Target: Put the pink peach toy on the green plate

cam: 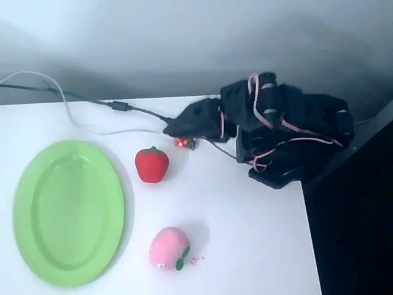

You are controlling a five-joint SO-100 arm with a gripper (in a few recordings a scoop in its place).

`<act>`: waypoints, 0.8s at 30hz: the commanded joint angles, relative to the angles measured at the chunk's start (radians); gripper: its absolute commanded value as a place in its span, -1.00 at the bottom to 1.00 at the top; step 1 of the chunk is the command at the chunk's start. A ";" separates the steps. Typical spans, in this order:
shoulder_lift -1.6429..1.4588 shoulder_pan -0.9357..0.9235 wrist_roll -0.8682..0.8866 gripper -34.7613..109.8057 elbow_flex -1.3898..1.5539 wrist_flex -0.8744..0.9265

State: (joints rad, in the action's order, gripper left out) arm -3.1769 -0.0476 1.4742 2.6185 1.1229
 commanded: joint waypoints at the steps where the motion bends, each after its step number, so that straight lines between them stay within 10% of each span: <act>1: 0.334 0.006 0.002 -0.09 -0.497 0.087; 7: 0.945 0.296 0.153 0.12 -1.197 0.325; 14: 1.246 0.729 0.500 0.21 -1.085 0.141; 24: 1.523 0.847 0.657 0.14 -1.046 0.044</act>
State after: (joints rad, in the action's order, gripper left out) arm -1.6766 0.7716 2.1092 1.5631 1.1812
